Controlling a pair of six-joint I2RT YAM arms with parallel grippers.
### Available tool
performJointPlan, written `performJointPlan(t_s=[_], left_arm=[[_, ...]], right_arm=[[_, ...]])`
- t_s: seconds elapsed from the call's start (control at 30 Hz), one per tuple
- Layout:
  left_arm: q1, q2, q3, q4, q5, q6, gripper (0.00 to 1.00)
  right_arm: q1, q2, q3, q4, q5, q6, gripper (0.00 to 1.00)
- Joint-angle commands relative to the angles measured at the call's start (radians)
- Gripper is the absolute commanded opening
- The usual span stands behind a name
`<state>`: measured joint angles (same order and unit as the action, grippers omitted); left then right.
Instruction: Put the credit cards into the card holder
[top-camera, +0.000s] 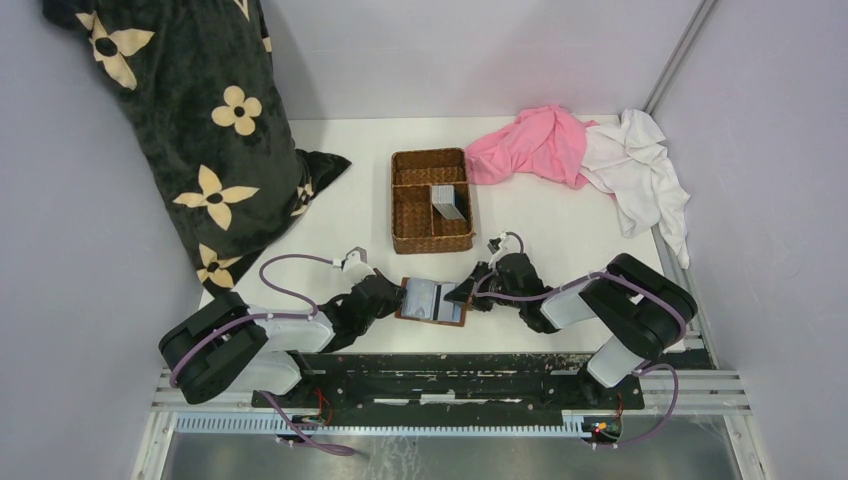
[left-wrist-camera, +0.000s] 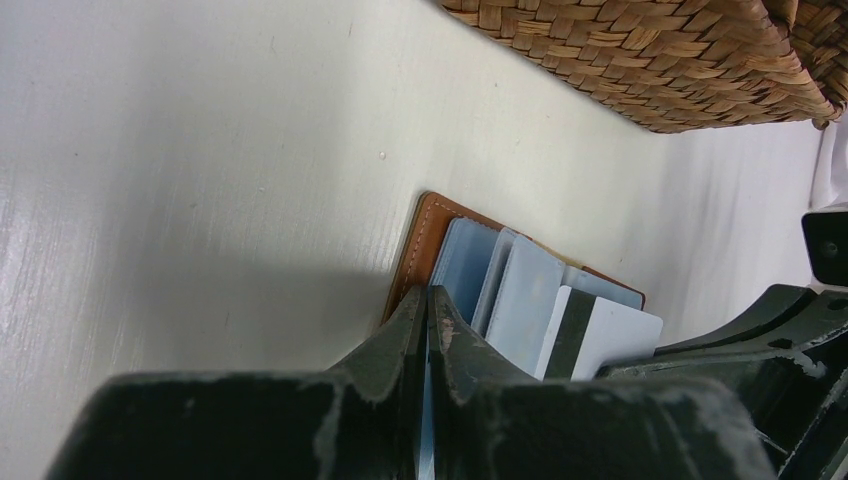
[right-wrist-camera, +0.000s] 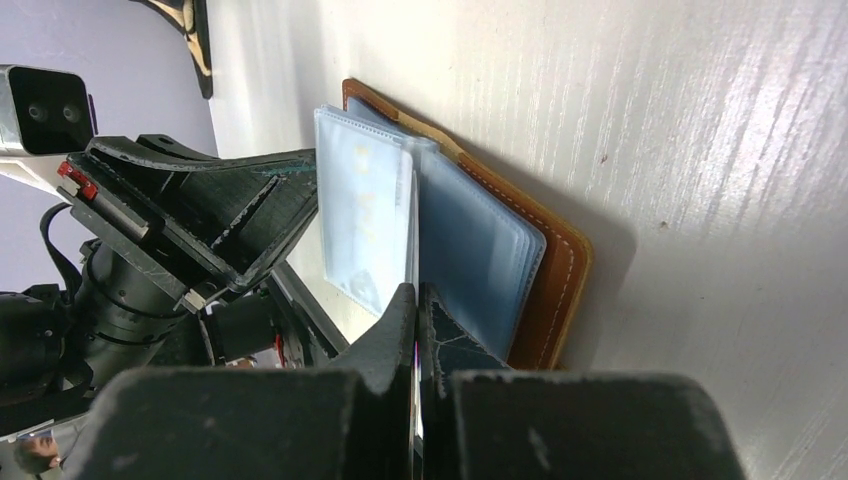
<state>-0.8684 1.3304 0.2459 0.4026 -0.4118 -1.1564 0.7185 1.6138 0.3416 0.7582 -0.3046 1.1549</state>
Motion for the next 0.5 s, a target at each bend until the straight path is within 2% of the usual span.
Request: performJointPlan(t_s=[0.0, 0.47], left_arm=[[-0.012, 0.05, -0.053, -0.208, 0.019, 0.009, 0.1], [-0.025, 0.092, -0.061, -0.186, 0.022, -0.002, 0.1]], right_arm=[[0.004, 0.029, -0.004, 0.098, 0.009, 0.007, 0.01], [0.005, 0.113, -0.004, 0.223, -0.024, 0.054, 0.01]])
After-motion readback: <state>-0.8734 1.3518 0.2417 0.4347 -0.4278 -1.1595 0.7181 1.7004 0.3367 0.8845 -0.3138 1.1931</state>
